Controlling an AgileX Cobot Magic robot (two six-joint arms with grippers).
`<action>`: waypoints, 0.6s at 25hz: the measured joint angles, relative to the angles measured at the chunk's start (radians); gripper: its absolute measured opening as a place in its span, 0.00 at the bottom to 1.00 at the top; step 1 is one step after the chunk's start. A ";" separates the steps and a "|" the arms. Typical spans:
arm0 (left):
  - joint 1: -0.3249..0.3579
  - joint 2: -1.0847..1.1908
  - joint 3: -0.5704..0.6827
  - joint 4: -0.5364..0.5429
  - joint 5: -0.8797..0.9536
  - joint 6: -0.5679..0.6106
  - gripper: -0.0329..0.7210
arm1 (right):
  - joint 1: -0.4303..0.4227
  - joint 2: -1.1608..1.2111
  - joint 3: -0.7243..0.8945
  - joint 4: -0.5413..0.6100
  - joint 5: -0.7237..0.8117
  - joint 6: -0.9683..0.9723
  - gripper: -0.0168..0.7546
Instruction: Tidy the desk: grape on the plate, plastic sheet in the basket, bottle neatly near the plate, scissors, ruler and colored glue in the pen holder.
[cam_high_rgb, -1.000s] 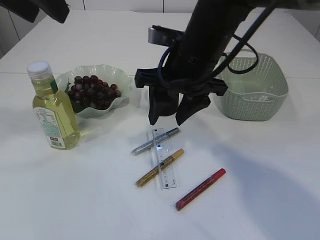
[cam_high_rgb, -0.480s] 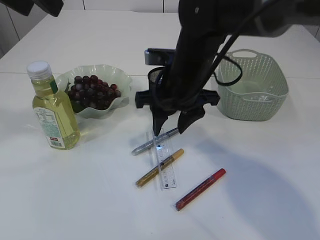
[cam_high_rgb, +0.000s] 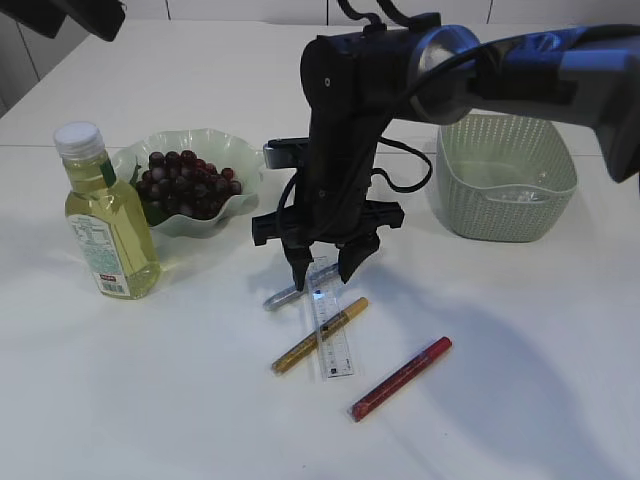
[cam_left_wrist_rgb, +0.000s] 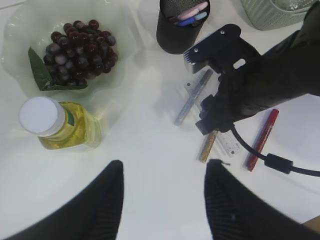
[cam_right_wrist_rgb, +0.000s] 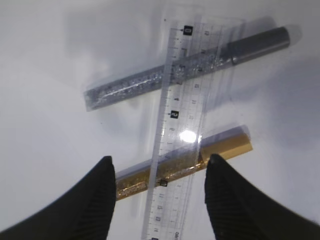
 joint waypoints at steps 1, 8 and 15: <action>0.000 0.000 0.000 0.000 0.000 0.000 0.55 | 0.000 0.012 -0.020 -0.008 0.012 0.002 0.61; 0.000 0.000 0.000 0.000 0.000 0.006 0.54 | 0.004 0.062 -0.059 -0.019 0.028 0.008 0.62; 0.000 0.000 0.000 0.000 0.000 0.008 0.54 | 0.004 0.094 -0.068 -0.019 0.028 0.012 0.62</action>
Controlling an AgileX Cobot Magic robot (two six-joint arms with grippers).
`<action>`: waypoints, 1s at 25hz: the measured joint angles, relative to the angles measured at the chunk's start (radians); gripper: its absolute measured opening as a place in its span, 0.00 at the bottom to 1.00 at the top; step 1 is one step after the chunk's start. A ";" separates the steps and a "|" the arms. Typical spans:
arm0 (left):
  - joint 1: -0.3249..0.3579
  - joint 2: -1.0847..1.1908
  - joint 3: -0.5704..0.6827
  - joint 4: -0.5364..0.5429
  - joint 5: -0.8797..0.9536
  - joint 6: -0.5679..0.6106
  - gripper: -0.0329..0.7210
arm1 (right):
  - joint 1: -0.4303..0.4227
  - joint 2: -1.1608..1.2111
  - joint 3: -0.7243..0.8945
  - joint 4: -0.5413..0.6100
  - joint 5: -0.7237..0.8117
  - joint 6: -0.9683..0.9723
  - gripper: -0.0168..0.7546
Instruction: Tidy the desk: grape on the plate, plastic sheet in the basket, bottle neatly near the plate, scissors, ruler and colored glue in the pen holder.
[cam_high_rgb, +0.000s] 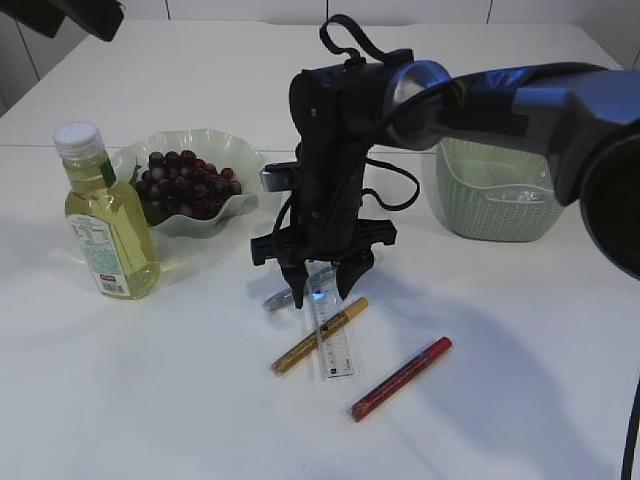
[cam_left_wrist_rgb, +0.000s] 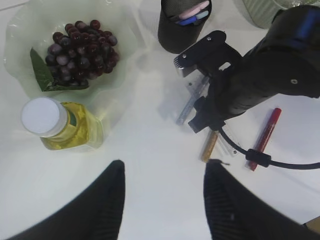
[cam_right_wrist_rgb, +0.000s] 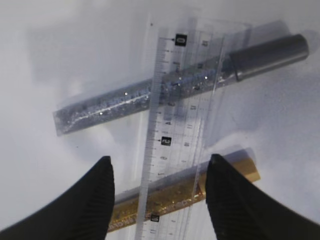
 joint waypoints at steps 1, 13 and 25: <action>0.000 0.000 0.000 0.000 0.000 0.002 0.54 | 0.000 0.004 -0.002 0.000 0.000 0.000 0.62; 0.000 0.000 0.000 0.000 0.000 0.005 0.54 | 0.002 0.011 -0.011 -0.033 0.000 0.002 0.62; 0.000 0.000 0.000 0.000 0.001 0.010 0.54 | 0.002 0.012 -0.011 -0.034 0.000 0.002 0.62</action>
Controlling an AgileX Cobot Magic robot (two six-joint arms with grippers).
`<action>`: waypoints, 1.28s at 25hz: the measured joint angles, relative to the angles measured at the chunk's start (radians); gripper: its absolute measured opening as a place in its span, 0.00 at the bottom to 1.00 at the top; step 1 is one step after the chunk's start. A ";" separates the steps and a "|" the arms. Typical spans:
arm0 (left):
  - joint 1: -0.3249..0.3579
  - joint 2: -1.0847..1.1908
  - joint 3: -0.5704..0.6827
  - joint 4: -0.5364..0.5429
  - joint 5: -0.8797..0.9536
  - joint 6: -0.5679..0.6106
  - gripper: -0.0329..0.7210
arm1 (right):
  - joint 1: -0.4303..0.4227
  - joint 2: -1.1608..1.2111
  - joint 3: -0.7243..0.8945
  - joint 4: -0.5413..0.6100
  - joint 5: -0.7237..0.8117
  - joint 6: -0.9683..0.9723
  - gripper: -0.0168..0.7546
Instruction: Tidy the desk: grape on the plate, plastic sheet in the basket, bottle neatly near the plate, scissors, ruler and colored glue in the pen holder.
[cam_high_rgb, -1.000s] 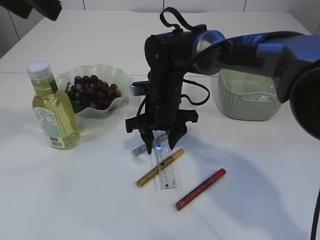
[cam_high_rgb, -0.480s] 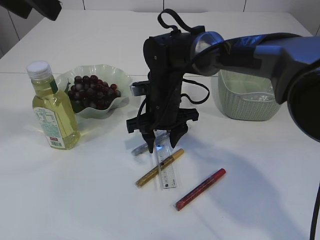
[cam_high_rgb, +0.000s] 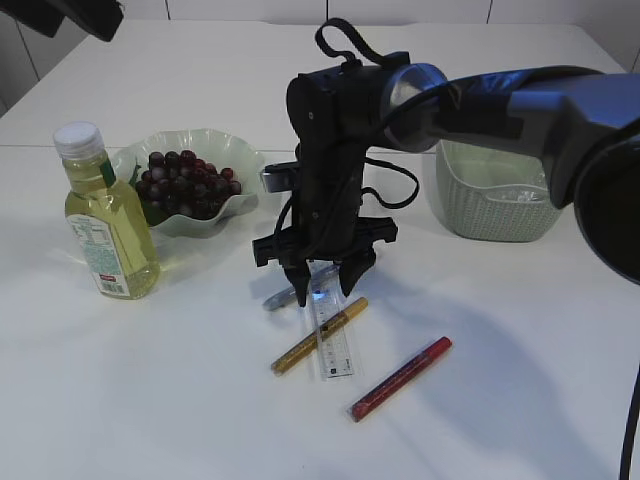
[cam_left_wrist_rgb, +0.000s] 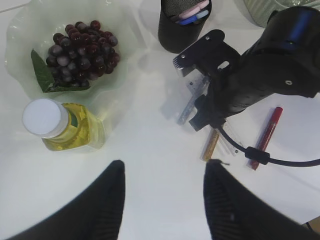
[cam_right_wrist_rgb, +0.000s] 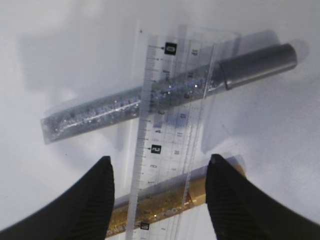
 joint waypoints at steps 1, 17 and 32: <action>0.000 0.000 0.000 0.000 0.000 0.002 0.54 | 0.000 0.000 -0.001 0.000 0.000 0.000 0.62; 0.000 0.000 0.000 0.000 0.000 0.002 0.54 | 0.000 0.015 -0.001 -0.002 0.000 0.000 0.62; 0.000 0.000 0.000 0.000 0.000 0.002 0.54 | 0.000 0.021 -0.001 -0.003 0.000 0.000 0.62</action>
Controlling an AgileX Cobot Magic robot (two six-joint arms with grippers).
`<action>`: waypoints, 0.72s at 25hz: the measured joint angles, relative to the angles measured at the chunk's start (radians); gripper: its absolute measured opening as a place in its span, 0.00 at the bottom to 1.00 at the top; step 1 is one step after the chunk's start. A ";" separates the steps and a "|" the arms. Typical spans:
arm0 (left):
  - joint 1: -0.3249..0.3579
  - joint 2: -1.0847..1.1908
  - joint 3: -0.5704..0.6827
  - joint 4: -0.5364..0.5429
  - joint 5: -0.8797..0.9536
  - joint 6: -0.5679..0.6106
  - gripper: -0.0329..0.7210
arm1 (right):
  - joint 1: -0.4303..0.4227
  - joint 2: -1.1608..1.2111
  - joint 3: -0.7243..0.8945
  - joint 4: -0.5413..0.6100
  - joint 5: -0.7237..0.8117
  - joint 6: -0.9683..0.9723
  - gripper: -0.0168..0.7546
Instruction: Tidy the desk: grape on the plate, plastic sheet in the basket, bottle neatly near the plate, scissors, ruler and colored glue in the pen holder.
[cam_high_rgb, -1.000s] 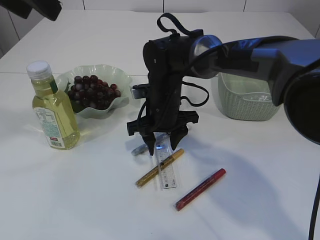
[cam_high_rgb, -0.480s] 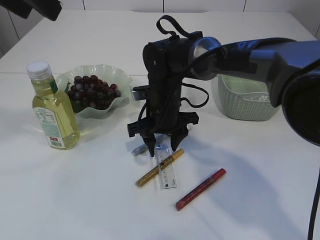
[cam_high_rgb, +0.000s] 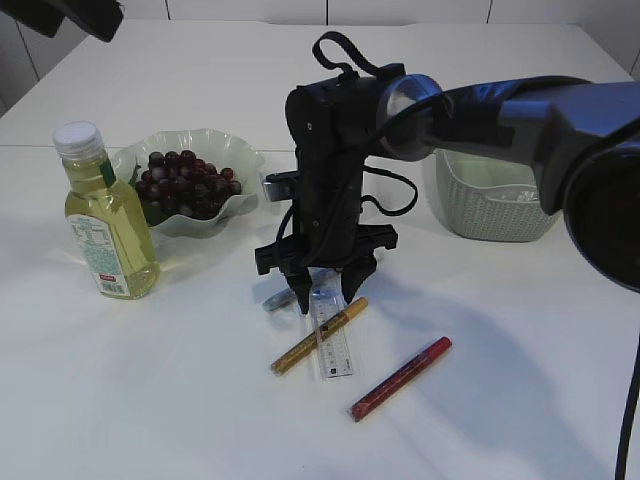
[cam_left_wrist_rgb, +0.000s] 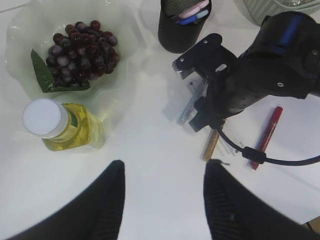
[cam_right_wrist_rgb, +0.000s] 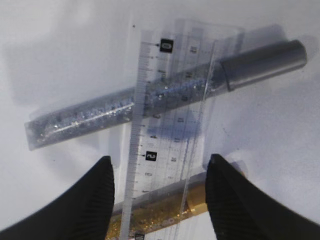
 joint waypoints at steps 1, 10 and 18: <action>0.000 0.000 0.000 0.000 0.000 0.000 0.54 | 0.000 0.000 0.000 0.000 0.000 0.000 0.62; 0.000 0.000 0.000 0.000 0.000 0.002 0.54 | 0.000 0.000 0.000 -0.002 0.000 0.000 0.45; 0.000 0.000 0.000 0.000 0.000 0.002 0.54 | 0.000 0.000 -0.002 -0.002 0.000 0.000 0.42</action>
